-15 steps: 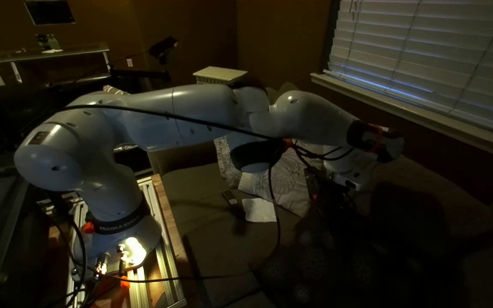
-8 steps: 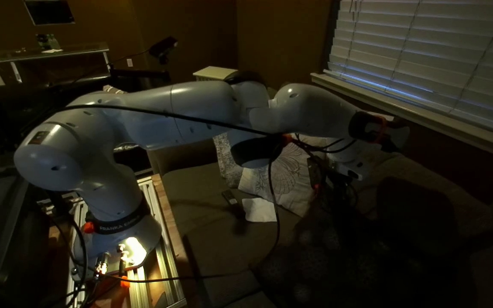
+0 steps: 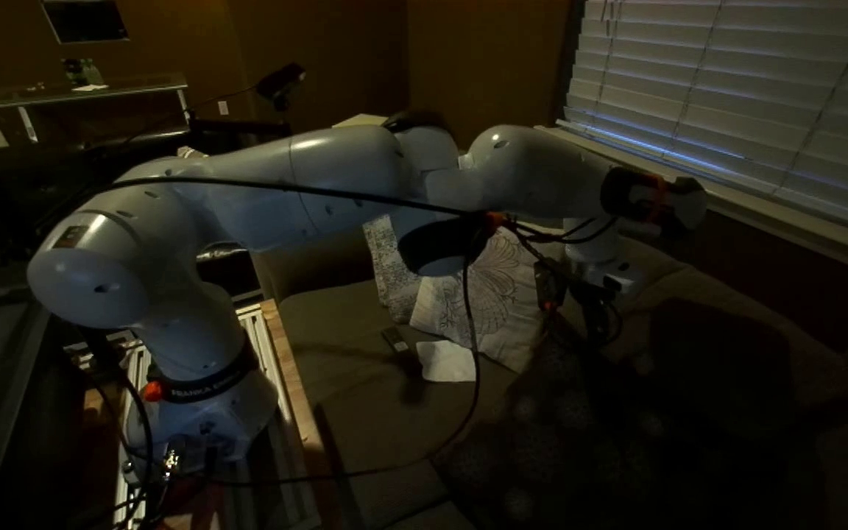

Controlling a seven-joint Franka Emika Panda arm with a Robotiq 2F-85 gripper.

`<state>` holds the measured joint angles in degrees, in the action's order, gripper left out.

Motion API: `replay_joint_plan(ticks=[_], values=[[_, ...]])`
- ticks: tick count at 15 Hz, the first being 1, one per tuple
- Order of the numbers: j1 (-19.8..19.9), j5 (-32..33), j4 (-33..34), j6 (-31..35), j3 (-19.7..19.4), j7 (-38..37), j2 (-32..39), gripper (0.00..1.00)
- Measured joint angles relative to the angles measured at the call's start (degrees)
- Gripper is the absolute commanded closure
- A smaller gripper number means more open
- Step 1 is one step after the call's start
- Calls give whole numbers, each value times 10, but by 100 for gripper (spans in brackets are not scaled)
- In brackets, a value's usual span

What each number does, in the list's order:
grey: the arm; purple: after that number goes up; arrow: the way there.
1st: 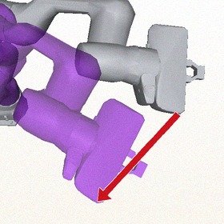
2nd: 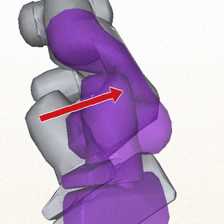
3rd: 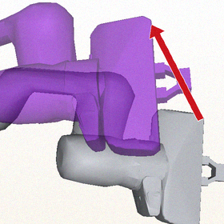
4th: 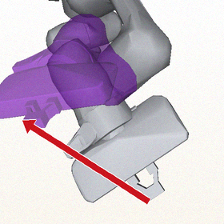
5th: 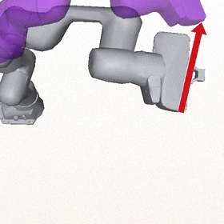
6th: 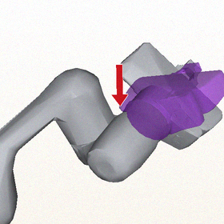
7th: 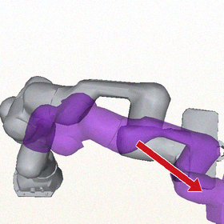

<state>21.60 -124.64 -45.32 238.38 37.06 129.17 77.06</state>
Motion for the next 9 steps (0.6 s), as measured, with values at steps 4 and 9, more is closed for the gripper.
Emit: replay_joint_plan(ticks=[4,9], values=[[-46,59,0,-39,-76,-55,0,19],[-117,108,0,-153,-178,-190,2,0]])
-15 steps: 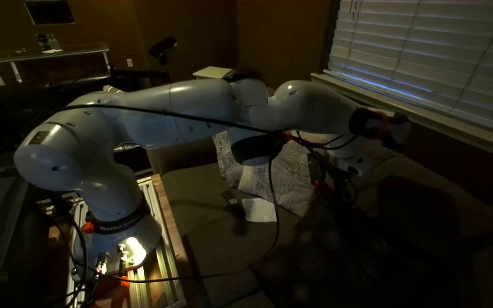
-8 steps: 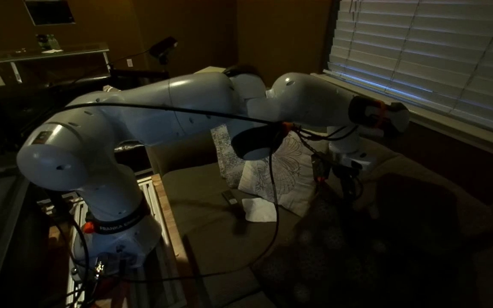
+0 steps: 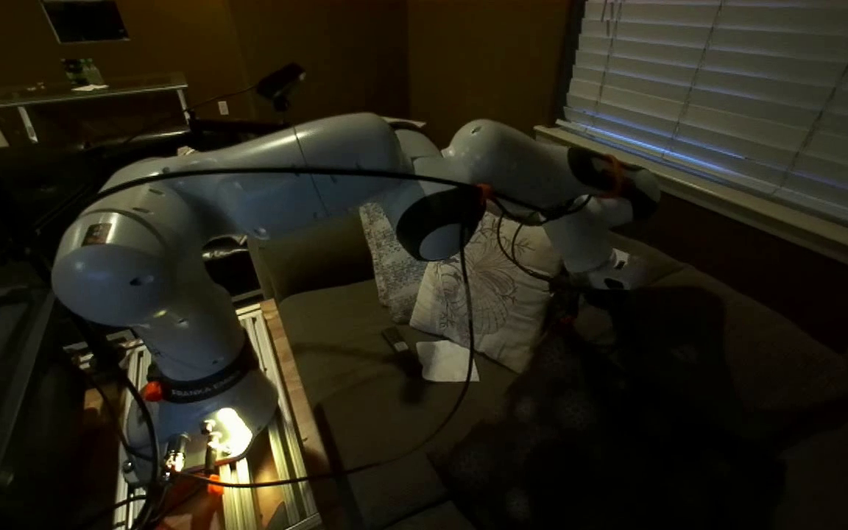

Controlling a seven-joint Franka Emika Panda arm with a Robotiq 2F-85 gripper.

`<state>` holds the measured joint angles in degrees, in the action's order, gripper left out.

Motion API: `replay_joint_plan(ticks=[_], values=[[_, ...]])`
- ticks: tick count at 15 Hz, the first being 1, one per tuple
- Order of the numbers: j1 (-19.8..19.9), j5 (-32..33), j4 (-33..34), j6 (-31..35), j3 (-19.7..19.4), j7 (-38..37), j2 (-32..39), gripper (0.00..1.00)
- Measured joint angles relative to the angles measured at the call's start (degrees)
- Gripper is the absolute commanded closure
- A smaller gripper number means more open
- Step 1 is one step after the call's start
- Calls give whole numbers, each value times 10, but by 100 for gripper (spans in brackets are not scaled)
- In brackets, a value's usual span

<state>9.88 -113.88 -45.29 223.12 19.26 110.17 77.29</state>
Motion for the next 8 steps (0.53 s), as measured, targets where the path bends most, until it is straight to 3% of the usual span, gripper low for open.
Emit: replay_joint_plan(ticks=[3,8], values=[[-10,-1,-1,-31,-15,-61,1,0],[7,-12,-12,-42,-5,-97,-1,0]])
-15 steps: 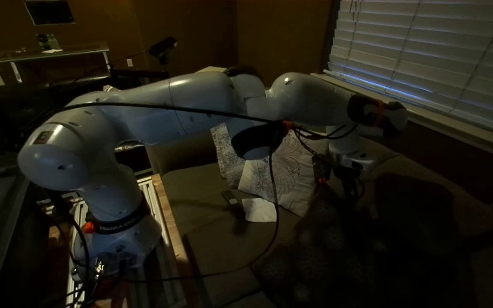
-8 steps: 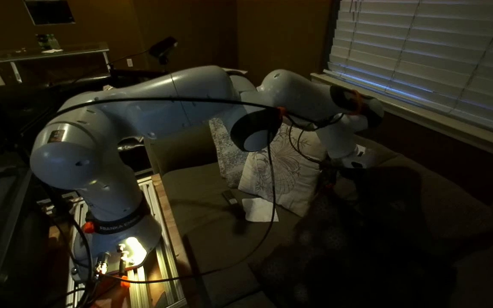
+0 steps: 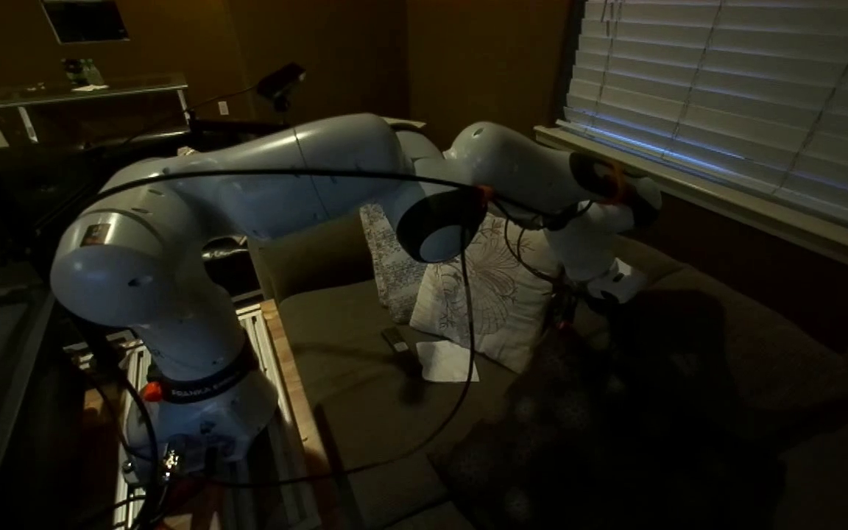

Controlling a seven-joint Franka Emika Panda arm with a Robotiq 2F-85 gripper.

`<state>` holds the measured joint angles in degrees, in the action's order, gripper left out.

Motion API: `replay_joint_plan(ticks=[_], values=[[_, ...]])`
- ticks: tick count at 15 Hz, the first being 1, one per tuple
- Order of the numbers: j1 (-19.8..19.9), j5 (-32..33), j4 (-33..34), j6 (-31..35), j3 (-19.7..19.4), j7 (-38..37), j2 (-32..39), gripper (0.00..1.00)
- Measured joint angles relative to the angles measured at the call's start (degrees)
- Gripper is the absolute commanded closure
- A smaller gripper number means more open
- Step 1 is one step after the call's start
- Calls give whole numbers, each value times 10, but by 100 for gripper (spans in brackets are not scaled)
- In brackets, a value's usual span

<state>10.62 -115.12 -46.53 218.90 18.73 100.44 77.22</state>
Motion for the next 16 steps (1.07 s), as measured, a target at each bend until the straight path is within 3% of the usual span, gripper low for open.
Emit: replay_joint_plan(ticks=[8,13,14,16], values=[[86,-62,-59,14,81,71,-6,0],[107,-67,-67,36,109,103,6,0],[109,-68,-67,45,115,112,10,25],[114,-70,-67,65,129,133,19,34]])
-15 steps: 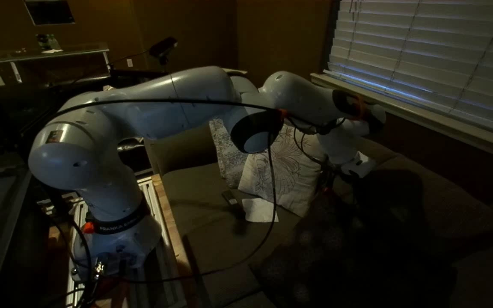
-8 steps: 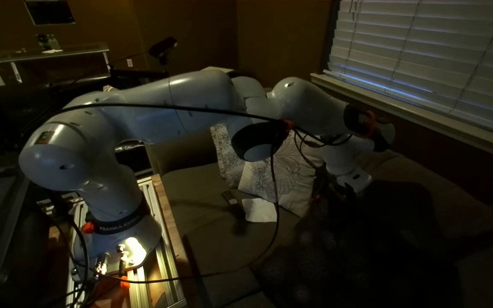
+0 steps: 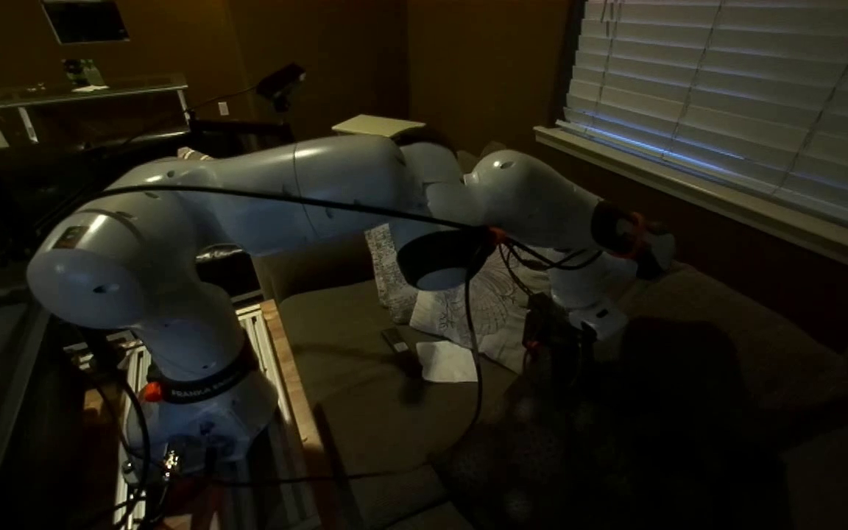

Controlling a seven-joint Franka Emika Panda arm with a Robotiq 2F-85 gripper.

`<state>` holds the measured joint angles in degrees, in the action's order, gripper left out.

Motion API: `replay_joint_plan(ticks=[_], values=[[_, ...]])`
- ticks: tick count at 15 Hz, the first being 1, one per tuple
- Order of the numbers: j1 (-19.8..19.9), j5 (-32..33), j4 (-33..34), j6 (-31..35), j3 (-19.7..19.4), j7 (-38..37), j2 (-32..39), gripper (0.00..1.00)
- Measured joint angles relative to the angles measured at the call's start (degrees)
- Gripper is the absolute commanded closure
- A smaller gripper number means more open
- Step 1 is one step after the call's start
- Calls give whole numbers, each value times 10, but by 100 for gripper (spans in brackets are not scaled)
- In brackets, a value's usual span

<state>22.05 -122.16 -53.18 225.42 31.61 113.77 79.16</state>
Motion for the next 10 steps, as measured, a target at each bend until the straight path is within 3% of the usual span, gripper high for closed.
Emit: replay_joint_plan(ticks=[8,10], values=[[12,0,15,44,22,18,13,92],[13,0,17,49,26,17,12,100]])
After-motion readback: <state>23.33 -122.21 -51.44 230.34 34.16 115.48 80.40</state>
